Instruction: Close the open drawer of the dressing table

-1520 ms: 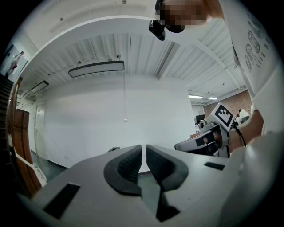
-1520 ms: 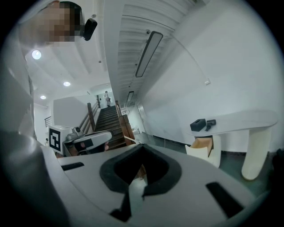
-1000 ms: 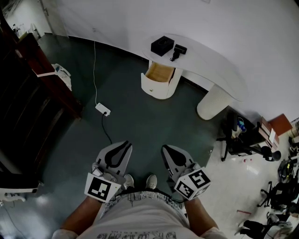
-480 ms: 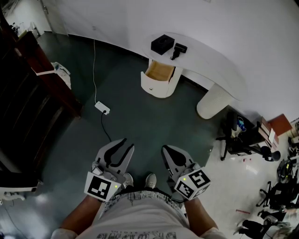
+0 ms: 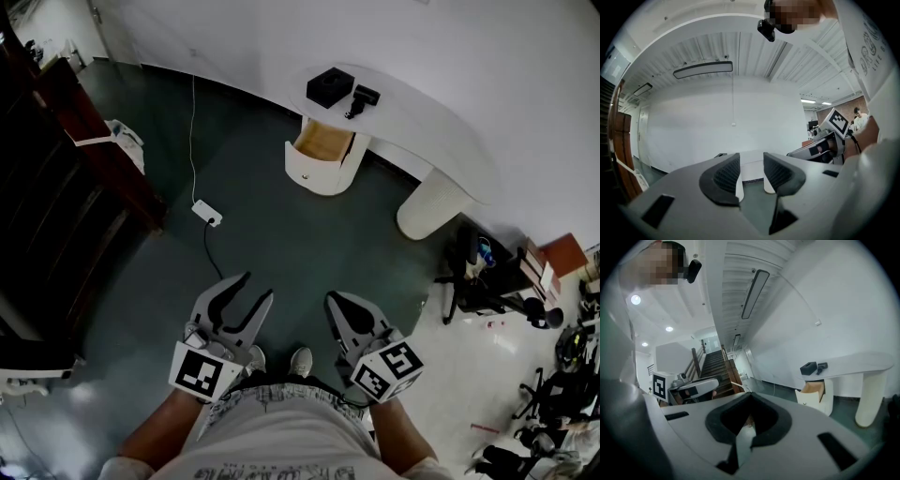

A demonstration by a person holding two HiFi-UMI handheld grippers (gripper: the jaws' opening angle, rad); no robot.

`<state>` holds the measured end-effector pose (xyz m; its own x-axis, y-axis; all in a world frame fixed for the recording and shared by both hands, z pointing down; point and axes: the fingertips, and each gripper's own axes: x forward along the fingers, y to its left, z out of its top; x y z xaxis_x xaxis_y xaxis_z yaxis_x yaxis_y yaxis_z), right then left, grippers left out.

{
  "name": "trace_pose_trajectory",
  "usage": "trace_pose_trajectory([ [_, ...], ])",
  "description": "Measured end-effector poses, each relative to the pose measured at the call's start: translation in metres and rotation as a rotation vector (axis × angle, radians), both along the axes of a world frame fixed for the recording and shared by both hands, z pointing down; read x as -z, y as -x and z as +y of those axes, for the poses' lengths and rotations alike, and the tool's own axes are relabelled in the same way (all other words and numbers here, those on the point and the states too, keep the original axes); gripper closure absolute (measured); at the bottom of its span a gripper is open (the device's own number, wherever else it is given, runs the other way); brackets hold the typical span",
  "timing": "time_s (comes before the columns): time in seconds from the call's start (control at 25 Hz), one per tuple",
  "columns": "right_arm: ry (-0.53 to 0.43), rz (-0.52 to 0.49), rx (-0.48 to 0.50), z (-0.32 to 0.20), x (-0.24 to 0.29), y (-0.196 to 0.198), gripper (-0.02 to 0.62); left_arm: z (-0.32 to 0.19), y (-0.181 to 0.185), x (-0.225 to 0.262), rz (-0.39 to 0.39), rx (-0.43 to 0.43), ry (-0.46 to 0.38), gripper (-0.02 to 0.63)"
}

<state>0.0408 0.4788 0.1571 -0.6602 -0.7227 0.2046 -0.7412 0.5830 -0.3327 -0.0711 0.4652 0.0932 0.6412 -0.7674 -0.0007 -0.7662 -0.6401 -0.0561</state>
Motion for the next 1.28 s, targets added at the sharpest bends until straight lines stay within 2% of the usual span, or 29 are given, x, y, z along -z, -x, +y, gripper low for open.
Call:
trace_pose_trajectory([
  [0.48, -0.005, -0.010, 0.059, -0.005, -0.008, -0.037, 0.588, -0.002, -0.028, -0.004, -0.005, 0.084, 0.003, 0.425],
  [0.68, -0.001, -0.021, 0.056, -0.008, -0.013, -0.058, 0.588, -0.005, -0.037, -0.006, -0.013, 0.109, 0.000, 0.425],
  [1.28, -0.011, -0.033, 0.047, -0.064, -0.016, -0.086, 0.588, -0.059, -0.055, -0.016, -0.019, 0.122, 0.011, 0.426],
])
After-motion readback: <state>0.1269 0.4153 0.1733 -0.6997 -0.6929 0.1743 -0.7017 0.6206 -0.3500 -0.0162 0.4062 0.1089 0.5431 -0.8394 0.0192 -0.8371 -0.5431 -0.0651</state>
